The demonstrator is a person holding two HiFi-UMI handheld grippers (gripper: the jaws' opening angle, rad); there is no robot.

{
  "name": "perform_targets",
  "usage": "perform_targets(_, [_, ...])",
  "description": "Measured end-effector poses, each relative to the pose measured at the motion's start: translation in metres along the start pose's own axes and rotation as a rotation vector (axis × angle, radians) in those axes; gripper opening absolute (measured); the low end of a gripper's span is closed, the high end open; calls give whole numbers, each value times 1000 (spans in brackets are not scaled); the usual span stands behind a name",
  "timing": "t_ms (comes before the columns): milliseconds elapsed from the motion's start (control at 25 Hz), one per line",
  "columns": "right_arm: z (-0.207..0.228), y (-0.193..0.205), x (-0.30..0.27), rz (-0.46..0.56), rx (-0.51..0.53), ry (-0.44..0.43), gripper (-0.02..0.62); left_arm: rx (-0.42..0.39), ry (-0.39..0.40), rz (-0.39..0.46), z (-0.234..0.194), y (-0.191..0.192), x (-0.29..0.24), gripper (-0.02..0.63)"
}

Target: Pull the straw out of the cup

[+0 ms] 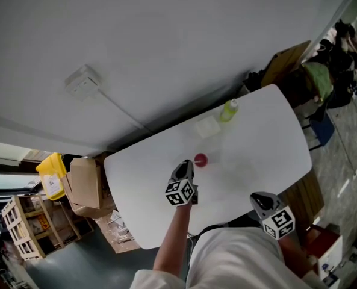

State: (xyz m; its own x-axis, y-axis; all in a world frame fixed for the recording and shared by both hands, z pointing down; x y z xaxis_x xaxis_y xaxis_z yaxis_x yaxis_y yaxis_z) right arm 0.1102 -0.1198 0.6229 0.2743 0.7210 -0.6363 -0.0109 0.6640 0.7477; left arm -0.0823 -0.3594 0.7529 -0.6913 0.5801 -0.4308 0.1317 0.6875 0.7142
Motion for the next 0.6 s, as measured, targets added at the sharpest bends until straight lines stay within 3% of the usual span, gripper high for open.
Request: perform_targets(600, [-15, 8, 19, 77, -11, 35, 44, -108, 98, 100, 42, -36, 58, 25])
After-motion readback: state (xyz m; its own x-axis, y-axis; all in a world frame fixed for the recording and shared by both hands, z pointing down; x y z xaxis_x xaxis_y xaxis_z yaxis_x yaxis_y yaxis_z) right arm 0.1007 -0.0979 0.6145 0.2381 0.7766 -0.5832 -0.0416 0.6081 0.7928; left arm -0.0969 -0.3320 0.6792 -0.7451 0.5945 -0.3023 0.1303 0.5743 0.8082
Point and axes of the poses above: the fingertips, and each gripper's own axes: x backward along the fingers, z to its right, y out of its underside, the point moved 5 cm from there along x, backward along the fingers, and after that the axes turned 3 degrees about z, right-handed, at the moved point
